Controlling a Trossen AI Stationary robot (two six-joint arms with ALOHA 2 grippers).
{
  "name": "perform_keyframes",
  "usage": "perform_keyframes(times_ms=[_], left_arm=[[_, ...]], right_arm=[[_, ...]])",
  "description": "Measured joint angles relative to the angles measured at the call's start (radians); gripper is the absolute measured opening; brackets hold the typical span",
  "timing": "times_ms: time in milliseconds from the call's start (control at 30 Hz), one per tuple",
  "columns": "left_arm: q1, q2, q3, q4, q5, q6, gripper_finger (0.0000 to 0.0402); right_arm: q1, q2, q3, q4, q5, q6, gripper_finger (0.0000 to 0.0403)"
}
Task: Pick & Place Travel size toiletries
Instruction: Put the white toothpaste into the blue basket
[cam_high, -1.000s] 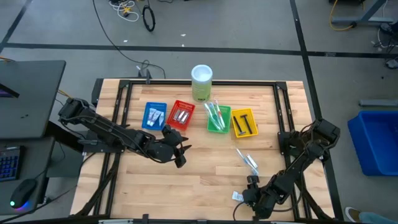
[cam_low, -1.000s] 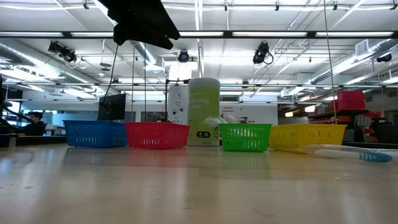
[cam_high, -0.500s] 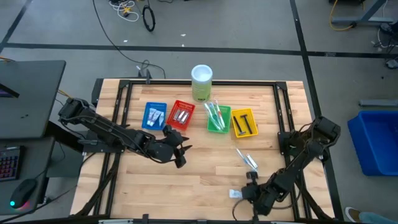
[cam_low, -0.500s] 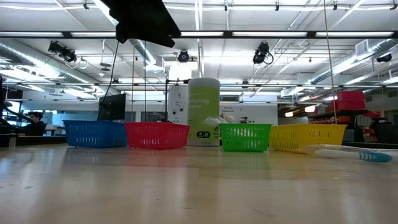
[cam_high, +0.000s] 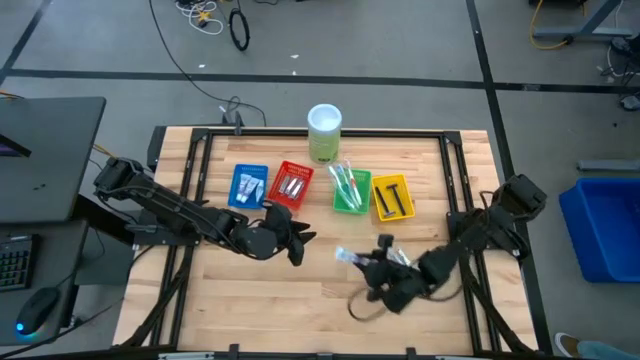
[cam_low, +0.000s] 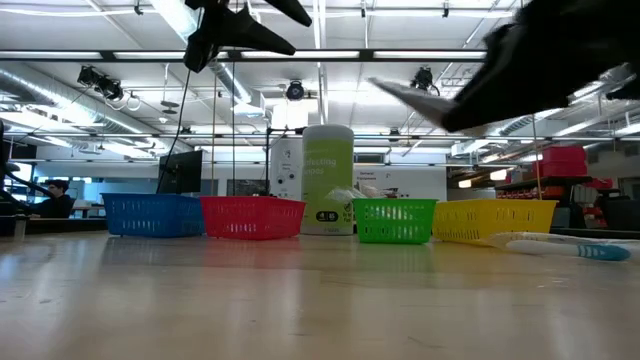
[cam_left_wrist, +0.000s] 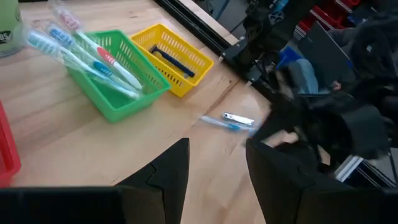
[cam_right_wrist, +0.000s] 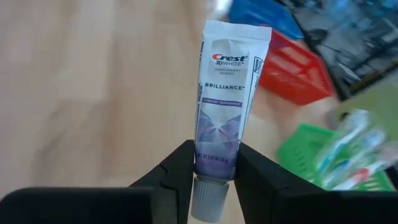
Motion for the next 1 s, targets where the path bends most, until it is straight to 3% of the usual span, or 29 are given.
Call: perform_keyframes(times_ms=[333,633,1000], left_arm=[[0.032,0.000,0.000,0.000,-0.003,-0.007,0.0166],[0.095,0.000,0.000,0.000,0.033,0.006,0.0166],[0.110,0.000,0.000,0.000,0.071,0.009,0.0166]], right_arm=[[-0.178,0.000,0.000,0.170,0.004,-0.188,0.0112],[-0.246,0.000,0.001,0.392,-0.063,-0.397,0.0105],[-0.319,-0.001,0.002,0.493,-0.076,-0.507,0.0106]])
